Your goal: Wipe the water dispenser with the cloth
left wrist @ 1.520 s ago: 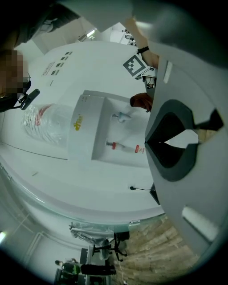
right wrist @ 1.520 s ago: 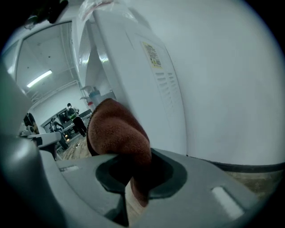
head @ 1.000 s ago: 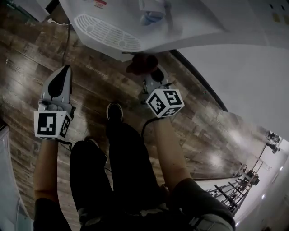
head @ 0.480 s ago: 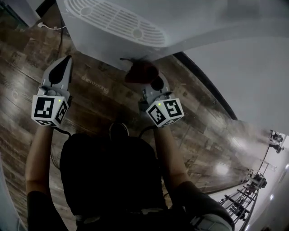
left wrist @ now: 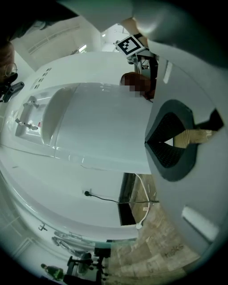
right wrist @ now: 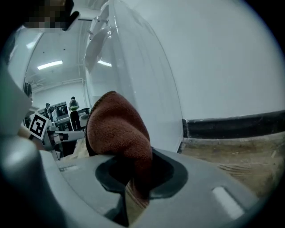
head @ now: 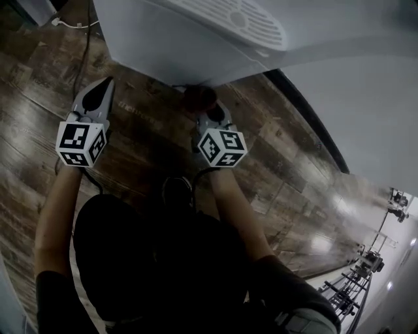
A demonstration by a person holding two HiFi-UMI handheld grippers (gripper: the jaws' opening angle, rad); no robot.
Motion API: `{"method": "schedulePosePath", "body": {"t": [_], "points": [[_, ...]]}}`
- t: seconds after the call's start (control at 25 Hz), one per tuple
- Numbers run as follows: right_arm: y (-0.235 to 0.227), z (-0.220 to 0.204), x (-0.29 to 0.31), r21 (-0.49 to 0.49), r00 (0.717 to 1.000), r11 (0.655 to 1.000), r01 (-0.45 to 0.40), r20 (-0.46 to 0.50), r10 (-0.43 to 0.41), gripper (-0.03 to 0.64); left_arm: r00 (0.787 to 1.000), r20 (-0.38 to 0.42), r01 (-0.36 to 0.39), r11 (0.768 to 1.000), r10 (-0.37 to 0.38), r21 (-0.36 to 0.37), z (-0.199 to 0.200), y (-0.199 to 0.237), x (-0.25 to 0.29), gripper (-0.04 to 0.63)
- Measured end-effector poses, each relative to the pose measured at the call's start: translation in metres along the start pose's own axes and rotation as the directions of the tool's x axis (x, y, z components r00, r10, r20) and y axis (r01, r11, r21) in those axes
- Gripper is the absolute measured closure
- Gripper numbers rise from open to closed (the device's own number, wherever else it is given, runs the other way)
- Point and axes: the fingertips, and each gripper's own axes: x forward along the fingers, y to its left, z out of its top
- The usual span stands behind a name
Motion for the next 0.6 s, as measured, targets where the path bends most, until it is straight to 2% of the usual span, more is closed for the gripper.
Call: {"method": "schedulePosePath", "body": {"t": [0.12,0.32,0.48,0.6], "points": [[0.000,-0.009,0.002,0.033,1.000,0.999,-0.001,0.006,0.001,0.552,1.000,-0.025,0.017,1.000,-0.017,-0.009,-0.012,-0.003,0.001,0.577],[-0.005,-0.039,0.017,0.062,0.995,0.998,0.018,-0.097,-0.012,0.552,0.999,-0.031,0.033,0.999,-0.032,0.004,-0.016,-0.006,0.002,0.577],[-0.008,-0.061,0.022,0.015,0.977,1.000,0.024,-0.214,-0.021,0.552,0.999,-0.022,0.040,0.999,-0.039,0.025,-0.014,-0.008,0.001,0.577],[0.003,-0.038,0.002,0.037,0.984,0.999,0.017,-0.180,-0.010,0.552,0.999,0.009,0.042,0.998,-0.042,0.042,-0.001,-0.013,-0.006,0.577]]}}
